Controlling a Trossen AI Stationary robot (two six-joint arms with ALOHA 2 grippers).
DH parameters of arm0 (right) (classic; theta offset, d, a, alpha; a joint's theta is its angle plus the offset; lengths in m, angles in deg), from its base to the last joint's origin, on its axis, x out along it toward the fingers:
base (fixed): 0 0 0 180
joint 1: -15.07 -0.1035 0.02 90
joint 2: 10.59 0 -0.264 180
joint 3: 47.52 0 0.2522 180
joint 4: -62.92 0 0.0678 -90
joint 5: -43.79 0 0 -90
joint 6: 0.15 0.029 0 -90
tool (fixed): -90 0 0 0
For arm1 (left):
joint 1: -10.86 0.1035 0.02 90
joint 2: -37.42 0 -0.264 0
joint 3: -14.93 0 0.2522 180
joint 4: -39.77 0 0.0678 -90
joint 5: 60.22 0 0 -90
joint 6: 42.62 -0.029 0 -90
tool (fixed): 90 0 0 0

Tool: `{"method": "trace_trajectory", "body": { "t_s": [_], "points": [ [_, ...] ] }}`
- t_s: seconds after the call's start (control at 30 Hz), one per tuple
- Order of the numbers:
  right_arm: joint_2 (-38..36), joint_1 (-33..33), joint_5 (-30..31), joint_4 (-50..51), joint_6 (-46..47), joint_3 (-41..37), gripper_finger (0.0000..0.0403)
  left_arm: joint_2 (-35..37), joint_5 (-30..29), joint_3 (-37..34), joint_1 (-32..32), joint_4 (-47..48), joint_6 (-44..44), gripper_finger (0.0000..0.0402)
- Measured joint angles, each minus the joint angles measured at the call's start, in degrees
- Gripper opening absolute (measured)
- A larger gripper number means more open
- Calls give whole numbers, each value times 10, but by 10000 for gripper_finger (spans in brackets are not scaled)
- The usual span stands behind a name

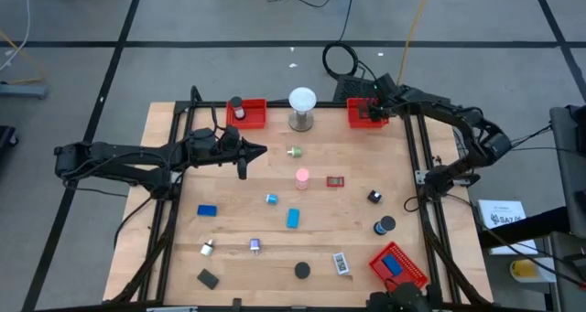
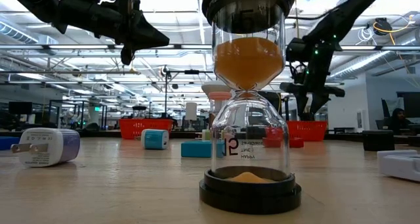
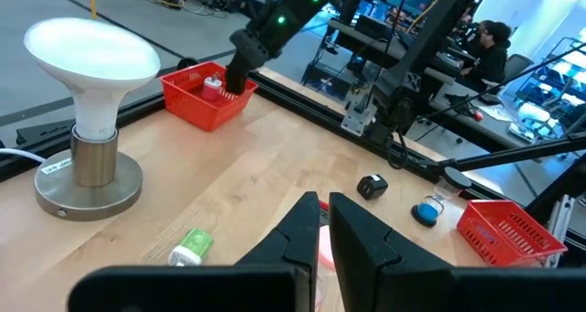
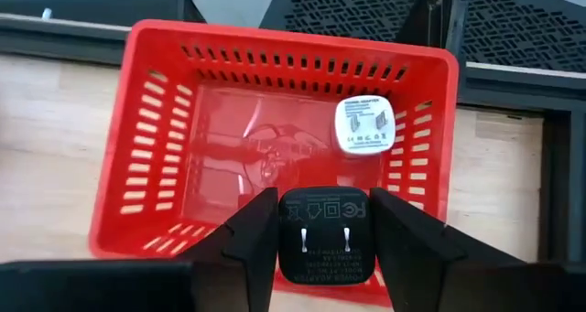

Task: Pick & Place Office items
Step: Put the black charger adapter into the top right red bin, then put the blue hourglass into the top left red bin

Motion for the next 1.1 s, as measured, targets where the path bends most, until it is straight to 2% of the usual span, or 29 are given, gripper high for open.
{"method": "trace_trajectory", "body": {
  "t_s": [0.17, 0.47, 0.7, 1.1],
  "points": [
    [0, 2, 6, -65, 21, -41, 143, 0, 0, 0, 0, 0, 0, 28],
    [0, 13, 18, -105, 29, -90, 149, 0, 0, 0, 0, 0, 0, 28],
    [0, 12, 18, -111, 31, -95, 154, 0, 0, 0, 0, 0, 0, 28],
    [-23, 12, 31, -110, 43, -95, 226, 0, 0, 0, 0, 0, 0, 28]
  ]
}}
